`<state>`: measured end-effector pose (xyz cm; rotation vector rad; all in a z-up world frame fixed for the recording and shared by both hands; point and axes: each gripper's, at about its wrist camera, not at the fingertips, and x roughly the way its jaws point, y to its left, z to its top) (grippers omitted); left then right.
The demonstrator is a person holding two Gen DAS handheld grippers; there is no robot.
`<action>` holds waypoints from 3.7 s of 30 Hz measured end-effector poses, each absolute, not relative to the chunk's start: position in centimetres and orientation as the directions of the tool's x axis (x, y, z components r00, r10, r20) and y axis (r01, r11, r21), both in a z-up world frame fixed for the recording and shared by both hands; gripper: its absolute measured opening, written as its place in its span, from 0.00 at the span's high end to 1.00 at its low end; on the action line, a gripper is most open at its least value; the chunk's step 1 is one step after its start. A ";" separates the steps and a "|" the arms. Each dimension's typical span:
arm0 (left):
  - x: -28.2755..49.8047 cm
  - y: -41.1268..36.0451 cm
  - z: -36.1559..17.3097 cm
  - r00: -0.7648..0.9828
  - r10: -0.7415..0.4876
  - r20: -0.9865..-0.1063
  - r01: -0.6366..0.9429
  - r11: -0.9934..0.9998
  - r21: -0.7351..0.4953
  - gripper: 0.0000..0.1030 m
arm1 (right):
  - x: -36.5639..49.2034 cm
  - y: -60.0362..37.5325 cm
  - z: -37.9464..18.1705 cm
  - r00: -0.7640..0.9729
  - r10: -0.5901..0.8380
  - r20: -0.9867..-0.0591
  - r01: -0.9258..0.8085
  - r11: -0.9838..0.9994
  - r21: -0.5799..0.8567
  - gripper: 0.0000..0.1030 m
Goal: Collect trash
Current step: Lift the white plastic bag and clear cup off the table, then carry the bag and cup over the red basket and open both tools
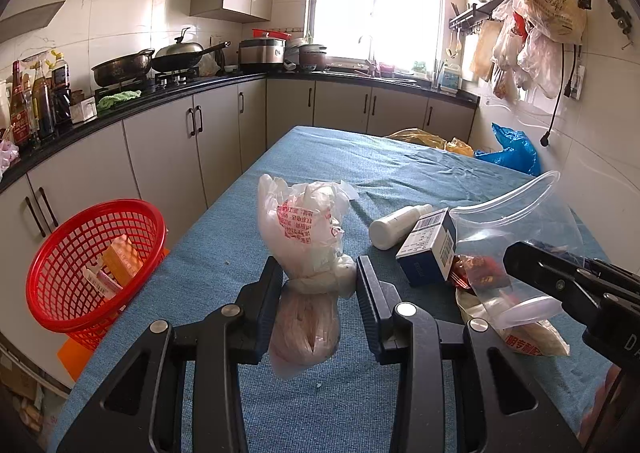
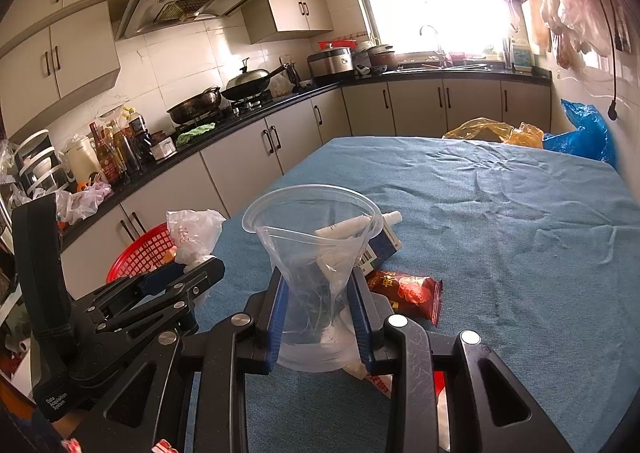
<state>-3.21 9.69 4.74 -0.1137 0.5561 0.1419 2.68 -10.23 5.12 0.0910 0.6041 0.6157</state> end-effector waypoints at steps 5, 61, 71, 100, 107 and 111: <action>-3.2 9.7 4.7 0.840 0.104 -0.532 -0.165 0.984 -0.069 0.65 | 2.7 -10.3 5.2 0.653 0.567 -0.503 -0.514 0.819 0.256 0.68; -10.0 20.3 9.9 0.837 0.193 -0.512 -0.315 0.935 -0.162 0.65 | -0.1 -2.1 9.2 0.545 0.673 -0.499 -0.580 0.733 0.355 0.68; -11.7 28.2 9.6 0.794 0.299 -0.530 -0.447 0.878 -0.174 0.65 | 0.5 4.3 10.5 0.483 0.703 -0.523 -0.644 0.689 0.332 0.68; -8.2 34.4 6.3 0.735 0.287 -0.615 -0.494 0.847 -0.195 0.63 | 7.1 18.8 7.7 0.343 0.706 -0.620 -0.682 0.641 0.353 0.58; -8.9 33.6 6.8 0.742 0.296 -0.602 -0.499 0.843 -0.200 0.46 | 6.5 15.9 8.6 0.375 0.715 -0.590 -0.674 0.647 0.356 0.56; -9.4 32.1 7.1 0.754 0.278 -0.595 -0.481 0.851 -0.211 0.36 | 5.5 13.1 9.0 0.395 0.713 -0.579 -0.661 0.659 0.360 0.56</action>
